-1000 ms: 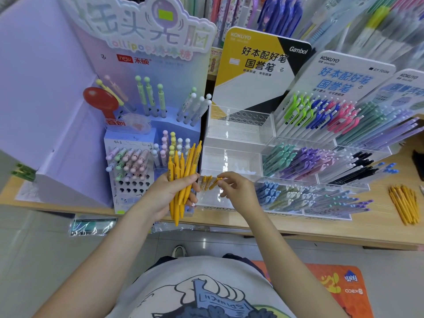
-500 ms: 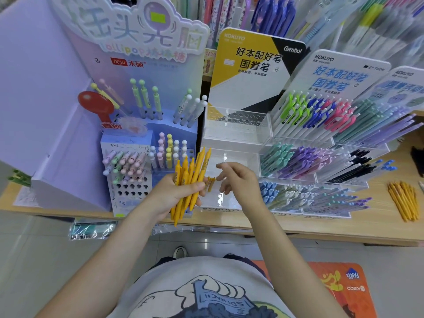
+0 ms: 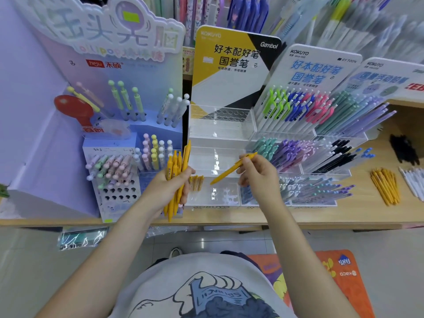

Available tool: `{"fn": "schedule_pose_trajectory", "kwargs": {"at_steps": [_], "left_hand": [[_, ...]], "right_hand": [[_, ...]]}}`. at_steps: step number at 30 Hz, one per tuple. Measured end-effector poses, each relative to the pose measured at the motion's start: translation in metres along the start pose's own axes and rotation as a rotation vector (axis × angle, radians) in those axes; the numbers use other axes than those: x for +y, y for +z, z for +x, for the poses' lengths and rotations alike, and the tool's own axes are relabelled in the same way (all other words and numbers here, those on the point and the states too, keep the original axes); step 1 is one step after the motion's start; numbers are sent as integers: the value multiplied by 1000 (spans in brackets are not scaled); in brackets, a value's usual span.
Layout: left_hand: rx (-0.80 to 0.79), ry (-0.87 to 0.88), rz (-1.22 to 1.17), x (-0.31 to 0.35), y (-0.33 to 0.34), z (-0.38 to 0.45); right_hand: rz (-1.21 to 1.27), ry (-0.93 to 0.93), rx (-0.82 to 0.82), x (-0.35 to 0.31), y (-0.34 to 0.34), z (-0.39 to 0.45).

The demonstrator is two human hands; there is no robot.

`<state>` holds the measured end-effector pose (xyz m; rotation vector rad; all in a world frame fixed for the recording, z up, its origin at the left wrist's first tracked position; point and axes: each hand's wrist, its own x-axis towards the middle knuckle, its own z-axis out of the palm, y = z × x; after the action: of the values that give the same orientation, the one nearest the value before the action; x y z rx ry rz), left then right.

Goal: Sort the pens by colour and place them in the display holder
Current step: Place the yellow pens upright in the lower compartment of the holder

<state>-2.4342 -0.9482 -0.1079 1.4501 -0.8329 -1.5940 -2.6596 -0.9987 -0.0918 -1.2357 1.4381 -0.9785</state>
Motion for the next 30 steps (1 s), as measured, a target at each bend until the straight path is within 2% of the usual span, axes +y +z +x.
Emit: {"fn": "schedule_pose_trajectory", "kwargs": {"at_steps": [4,12,20,30], "left_hand": [[-9,-16,-14,-1,-2,2],[-24,-38,-130,1,-3,-6],[-42,-18,-145,-6,-10,-7],[-37,-46,-156,-7,-4,-1]], "right_hand": [[-254,-32,-100,29,9,-2],[-457,-65,-174,60,33,4],[-456,-50,-231,67,49,11],[-336,-22,-181,61,45,13]]}}
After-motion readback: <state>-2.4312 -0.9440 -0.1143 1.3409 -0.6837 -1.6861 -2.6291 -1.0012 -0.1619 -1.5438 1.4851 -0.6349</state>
